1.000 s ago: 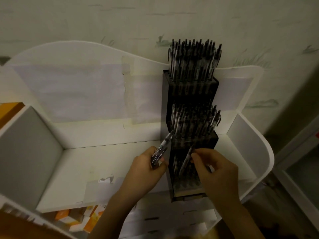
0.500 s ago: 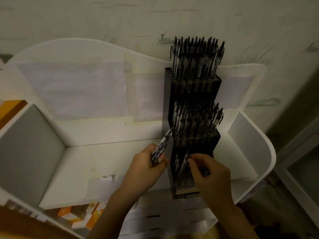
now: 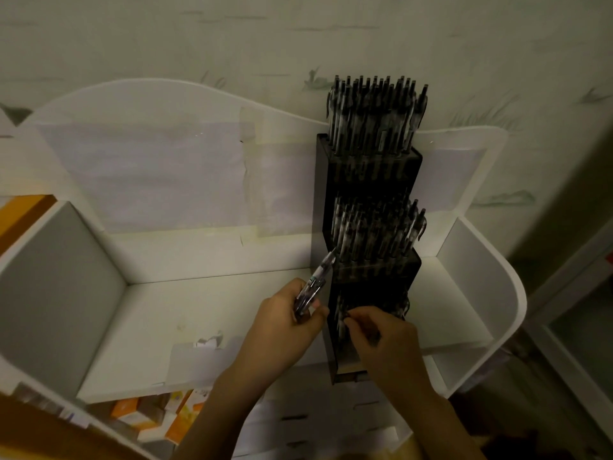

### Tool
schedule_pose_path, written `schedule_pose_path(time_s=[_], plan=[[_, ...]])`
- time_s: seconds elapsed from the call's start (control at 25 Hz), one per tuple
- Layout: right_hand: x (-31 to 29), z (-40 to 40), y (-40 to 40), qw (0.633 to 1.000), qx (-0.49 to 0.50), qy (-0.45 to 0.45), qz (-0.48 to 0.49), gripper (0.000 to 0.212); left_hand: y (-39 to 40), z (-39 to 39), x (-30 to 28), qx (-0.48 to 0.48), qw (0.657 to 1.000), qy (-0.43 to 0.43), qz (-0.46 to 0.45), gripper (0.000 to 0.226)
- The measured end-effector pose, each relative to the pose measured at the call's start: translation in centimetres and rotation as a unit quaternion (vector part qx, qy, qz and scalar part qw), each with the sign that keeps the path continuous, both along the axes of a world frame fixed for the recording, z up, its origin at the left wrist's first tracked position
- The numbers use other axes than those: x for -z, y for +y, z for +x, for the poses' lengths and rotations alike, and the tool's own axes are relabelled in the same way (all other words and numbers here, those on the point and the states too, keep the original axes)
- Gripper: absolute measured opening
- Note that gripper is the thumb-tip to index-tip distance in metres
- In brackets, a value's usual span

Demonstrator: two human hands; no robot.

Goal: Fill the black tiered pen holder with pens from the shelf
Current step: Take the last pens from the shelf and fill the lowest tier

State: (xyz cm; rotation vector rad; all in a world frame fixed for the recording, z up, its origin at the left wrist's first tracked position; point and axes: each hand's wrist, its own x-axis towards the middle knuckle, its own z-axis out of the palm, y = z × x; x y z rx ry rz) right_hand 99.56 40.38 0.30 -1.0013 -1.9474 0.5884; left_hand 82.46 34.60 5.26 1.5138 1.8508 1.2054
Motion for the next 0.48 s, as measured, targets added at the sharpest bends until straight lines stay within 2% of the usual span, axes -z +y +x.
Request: schedule_pose_path(time_s=[0.28,0.48], plan=[[0.32,0.67,0.57,0.999,-0.003,-0.039,-0.034,0.011,-0.23,0.01,-0.1,0.004,1.0,0.002,0.005,0.017],[0.39,0.7,-0.07,0.998,0.006,-0.025,-0.055,0.014,-0.08,0.28,-0.18,0.001,1.0,-0.004,0.001,0.016]])
